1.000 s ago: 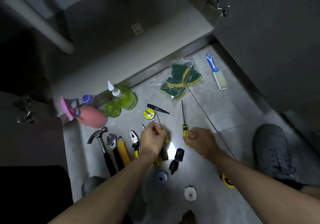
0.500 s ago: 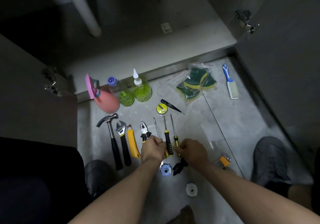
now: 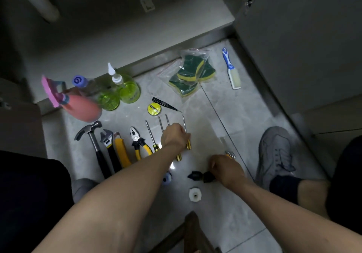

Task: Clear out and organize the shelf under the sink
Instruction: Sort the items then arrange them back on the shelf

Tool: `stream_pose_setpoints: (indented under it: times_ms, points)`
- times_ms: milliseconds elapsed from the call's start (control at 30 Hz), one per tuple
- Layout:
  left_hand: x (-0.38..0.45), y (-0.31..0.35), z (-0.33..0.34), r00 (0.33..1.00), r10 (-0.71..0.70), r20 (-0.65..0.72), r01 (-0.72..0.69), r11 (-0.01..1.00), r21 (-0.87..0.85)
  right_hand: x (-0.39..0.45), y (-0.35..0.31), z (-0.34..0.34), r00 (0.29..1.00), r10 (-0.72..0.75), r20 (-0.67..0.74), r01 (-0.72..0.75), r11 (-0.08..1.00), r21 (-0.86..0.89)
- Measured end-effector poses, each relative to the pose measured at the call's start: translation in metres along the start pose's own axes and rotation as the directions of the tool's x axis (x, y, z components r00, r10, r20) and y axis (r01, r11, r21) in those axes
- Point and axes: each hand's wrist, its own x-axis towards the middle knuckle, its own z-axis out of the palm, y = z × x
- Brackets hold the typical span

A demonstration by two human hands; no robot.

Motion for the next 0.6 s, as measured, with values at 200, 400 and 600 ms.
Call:
stream_pose_setpoints:
  times_ms: [200,400,600]
  points:
    - [0.006,0.009,0.008,0.999,0.032,-0.001,-0.031,0.987,0.161,-0.004,0.005,0.002,0.989,-0.130,0.071,0.128,0.991,0.032]
    - [0.006,0.005,0.013,0.999,0.030,0.011,-0.031,0.979,0.201,-0.002,-0.008,0.010,0.967,-0.228,0.115,0.247,0.948,-0.200]
    - [0.003,0.003,0.014,0.998,0.058,0.018,-0.061,0.968,0.242,-0.001,-0.009,0.006,0.974,-0.193,0.115,0.203,0.976,-0.080]
